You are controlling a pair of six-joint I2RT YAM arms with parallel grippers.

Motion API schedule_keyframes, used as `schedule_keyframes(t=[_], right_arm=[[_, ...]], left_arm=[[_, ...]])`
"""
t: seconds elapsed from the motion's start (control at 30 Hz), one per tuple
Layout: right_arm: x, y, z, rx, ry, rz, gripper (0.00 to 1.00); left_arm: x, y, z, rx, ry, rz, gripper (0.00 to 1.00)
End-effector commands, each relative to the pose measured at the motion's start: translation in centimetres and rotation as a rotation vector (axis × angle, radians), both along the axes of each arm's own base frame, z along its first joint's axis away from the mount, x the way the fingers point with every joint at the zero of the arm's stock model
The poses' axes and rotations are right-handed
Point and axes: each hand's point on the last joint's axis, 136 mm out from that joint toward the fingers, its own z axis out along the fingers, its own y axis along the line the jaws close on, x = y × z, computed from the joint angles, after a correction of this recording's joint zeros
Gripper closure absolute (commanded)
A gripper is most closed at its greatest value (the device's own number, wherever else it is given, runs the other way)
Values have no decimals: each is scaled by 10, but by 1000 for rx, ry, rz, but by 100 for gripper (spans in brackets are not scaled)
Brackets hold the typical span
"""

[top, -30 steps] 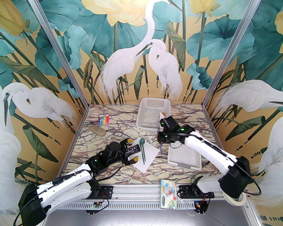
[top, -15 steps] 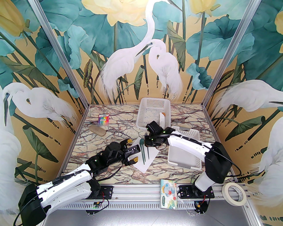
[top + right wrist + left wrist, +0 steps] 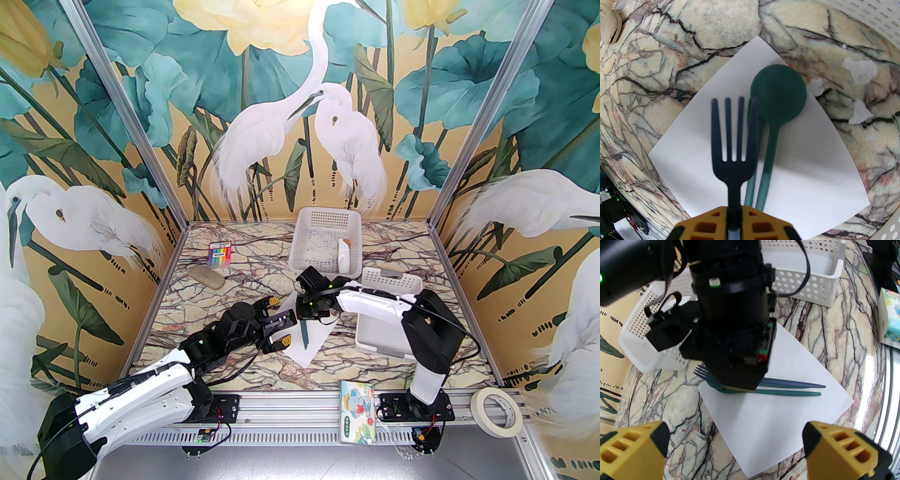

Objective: Place the utensils on the paper napkin and roll it up

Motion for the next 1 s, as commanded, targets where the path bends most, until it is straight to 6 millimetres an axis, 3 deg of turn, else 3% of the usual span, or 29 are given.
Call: schedule_keyframes(t=[0.0, 0.4, 0.97], right_arm=[[5, 14, 2, 32, 0, -8, 84], [9, 23, -13, 29, 22, -10, 84], [21, 18, -30, -49, -3, -21, 83]], left_arm=[[-3, 4, -6, 23, 4, -2, 0], [-5, 2, -8, 20, 15, -13, 1], [-7, 0, -8, 12, 26, -22, 1]])
